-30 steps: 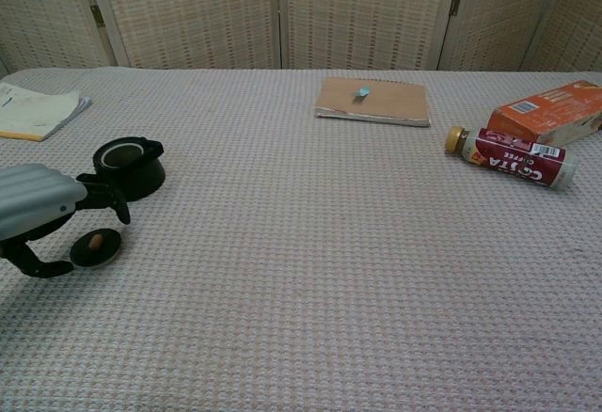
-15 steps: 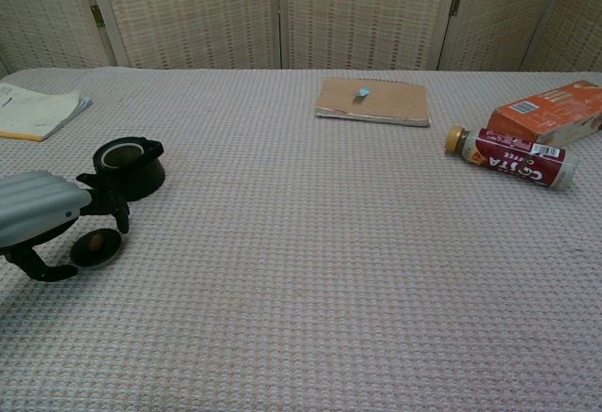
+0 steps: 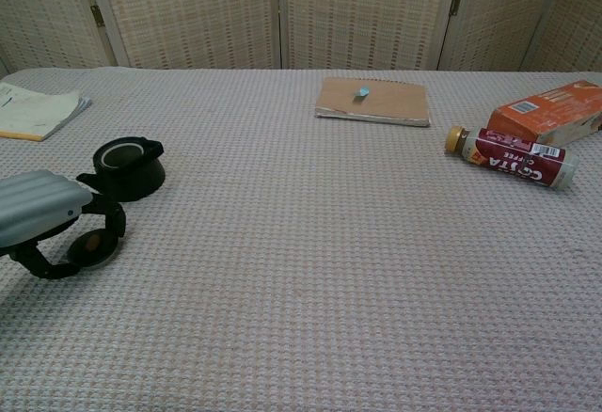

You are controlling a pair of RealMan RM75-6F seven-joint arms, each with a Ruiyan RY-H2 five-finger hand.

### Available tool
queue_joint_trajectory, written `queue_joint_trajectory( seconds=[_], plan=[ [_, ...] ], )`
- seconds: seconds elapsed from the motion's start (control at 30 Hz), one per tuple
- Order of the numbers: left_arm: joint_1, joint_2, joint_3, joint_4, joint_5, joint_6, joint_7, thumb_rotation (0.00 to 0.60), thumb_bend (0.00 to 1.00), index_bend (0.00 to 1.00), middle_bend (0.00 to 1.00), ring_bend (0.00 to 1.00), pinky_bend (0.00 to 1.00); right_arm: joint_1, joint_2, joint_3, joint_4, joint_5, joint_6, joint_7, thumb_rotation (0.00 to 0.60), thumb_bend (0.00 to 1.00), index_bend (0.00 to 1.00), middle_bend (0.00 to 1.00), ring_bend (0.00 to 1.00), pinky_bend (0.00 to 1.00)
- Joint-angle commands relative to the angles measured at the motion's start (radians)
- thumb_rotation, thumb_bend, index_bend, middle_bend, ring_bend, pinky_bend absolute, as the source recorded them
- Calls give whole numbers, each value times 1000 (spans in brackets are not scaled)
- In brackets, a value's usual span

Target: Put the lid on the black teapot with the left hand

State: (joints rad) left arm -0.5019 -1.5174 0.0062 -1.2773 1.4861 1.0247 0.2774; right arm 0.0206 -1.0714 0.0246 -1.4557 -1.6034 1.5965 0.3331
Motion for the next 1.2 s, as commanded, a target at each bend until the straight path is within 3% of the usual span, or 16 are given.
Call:
queue_joint_trajectory(
  seconds=[0.03,0.33,0.57,0.87,1.2],
  plan=[
    [0,-4,1,11,7,12,-16,600,250,453,373,832,727,-1,1,0,-1,0,1,0,600,372,279,180,263,107],
    [14,86,-21,-79,9,82,-36,600,250,465,399,841,731,-7,6,0,-7,0,9,-4,600,372,282,180,263,107],
    [4,209,-84,-204,-39,102,-48,600,250,461,400,838,731,-11,3,-1,-4,-5,15,-3,600,372,282,180,264,107],
    [-92,225,-167,-195,-175,-31,-4,600,250,450,400,837,731,-12,2,0,1,-6,16,1,600,372,282,180,264,108],
    [-197,145,-208,-61,-339,-189,41,600,250,444,399,837,731,-16,1,-1,6,3,12,5,600,371,282,180,268,108]
  ],
)
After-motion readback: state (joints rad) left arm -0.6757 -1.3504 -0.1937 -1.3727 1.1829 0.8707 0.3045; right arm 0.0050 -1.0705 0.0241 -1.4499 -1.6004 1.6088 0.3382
